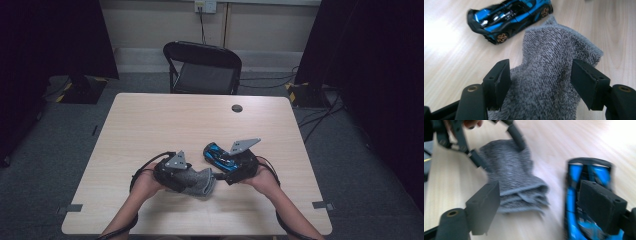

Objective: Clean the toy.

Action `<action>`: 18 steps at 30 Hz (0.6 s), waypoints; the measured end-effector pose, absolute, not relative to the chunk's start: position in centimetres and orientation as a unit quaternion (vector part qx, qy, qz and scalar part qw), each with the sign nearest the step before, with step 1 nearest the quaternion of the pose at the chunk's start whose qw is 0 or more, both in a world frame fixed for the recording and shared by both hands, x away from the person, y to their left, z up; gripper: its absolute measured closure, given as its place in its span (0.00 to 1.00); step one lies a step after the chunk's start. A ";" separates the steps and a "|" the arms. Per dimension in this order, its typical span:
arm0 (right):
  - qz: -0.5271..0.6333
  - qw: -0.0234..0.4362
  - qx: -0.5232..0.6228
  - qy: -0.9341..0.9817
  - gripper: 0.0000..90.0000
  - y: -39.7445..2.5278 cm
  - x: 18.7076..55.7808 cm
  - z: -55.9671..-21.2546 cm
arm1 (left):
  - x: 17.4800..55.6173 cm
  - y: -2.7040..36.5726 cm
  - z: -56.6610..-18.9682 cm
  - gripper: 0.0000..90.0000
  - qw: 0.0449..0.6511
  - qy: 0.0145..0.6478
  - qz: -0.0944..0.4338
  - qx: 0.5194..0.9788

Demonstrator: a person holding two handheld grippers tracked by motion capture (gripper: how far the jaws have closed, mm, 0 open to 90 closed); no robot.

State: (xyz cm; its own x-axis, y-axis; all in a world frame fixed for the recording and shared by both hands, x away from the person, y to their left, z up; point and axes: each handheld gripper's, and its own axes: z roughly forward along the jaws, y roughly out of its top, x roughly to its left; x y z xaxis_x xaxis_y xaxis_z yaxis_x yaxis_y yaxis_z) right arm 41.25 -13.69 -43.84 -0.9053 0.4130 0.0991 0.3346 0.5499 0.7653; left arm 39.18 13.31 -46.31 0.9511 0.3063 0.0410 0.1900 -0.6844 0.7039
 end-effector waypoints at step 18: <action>0.389 0.040 0.327 0.860 0.24 -12.2 46.8 -45.9 | 38.9 14.1 -47.4 0.45 0.318 0.194 0.071 0.925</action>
